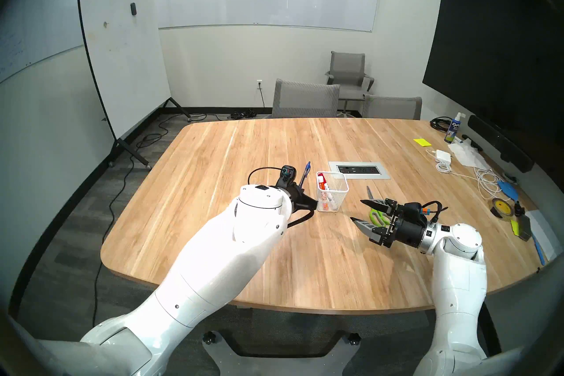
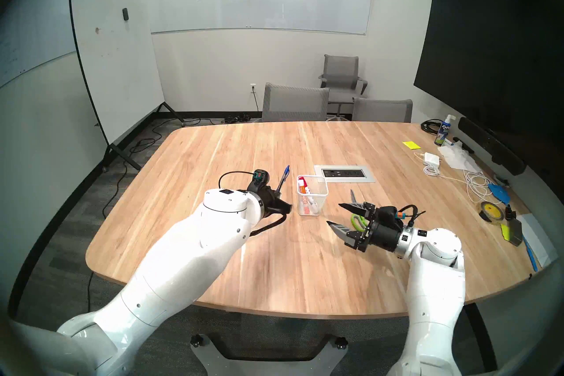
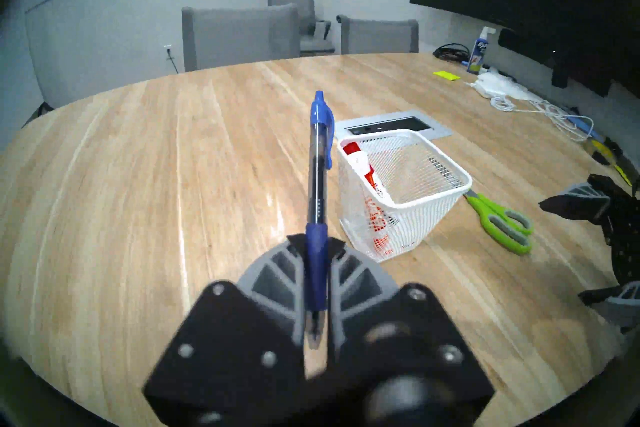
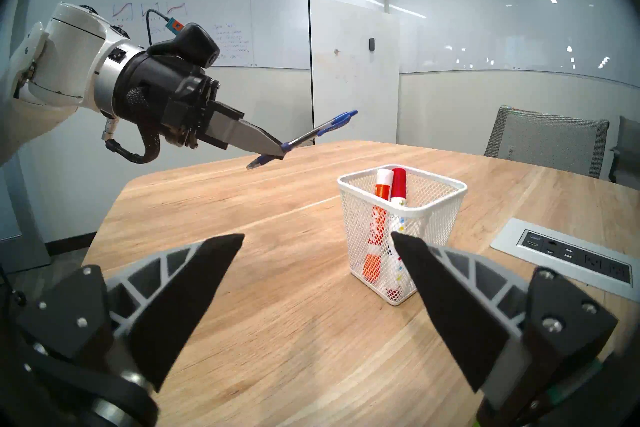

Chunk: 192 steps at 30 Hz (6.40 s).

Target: Place the pen, the marker, and the scissors into the pen holder

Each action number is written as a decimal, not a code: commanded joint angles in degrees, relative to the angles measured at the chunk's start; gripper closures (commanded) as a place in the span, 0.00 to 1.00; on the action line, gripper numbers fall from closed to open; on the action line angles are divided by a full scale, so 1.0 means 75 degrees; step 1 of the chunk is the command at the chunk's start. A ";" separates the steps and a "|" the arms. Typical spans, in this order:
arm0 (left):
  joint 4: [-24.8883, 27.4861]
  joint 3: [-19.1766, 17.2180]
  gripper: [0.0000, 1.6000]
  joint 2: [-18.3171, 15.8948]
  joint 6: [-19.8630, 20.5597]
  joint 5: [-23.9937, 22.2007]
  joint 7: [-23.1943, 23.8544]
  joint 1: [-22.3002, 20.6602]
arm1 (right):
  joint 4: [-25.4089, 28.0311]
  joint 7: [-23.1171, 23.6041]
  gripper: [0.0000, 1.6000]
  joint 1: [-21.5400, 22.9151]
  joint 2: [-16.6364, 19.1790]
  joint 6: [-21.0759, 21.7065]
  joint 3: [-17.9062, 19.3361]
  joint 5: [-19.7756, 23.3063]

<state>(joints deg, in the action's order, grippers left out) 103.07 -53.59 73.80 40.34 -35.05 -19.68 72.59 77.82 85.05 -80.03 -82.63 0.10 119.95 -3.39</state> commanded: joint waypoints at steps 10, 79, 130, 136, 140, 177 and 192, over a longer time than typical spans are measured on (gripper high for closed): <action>0.0629 0.0449 1.00 -0.1844 -0.2028 0.0341 0.2261 -0.0102 | 0.0122 -0.0007 0.00 0.0097 0.0015 0.0002 -0.0014 0.0046; -0.1594 0.0985 1.00 -0.1817 -0.5921 0.0527 0.6915 -0.0704 | 0.0868 -0.0007 0.00 -0.0332 0.1428 0.1378 -0.1329 0.2778; -0.2212 0.1340 1.00 -0.1093 -0.6368 0.0479 0.7269 -0.0714 | 0.0501 -0.0007 0.00 -0.0392 0.2042 0.1132 -0.1989 0.4080; -0.2171 0.1292 1.00 -0.1070 -0.6416 0.0480 0.7203 -0.0707 | 0.0475 -0.0007 0.00 -0.0351 0.2027 0.1427 -0.1949 0.4155; -0.2112 0.1291 1.00 -0.1078 -0.6451 0.0495 0.7171 -0.0702 | 0.0449 -0.0007 0.00 -0.0332 0.2013 0.1504 -0.1928 0.4162; -0.2339 0.1429 1.00 -0.0882 -0.6805 0.0402 0.7178 -0.0617 | 0.0665 -0.0141 0.16 -0.0363 0.1592 0.2051 -0.1704 0.4103; -0.2297 0.1434 1.00 -0.0850 -0.6688 0.0389 0.7211 -0.0684 | 0.0588 -0.0170 0.74 -0.0311 0.1582 0.2084 -0.1609 0.4030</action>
<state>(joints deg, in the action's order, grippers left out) 84.72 -42.78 66.42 -10.02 -31.86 34.48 68.11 81.81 83.86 -83.13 -70.96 16.02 107.56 26.71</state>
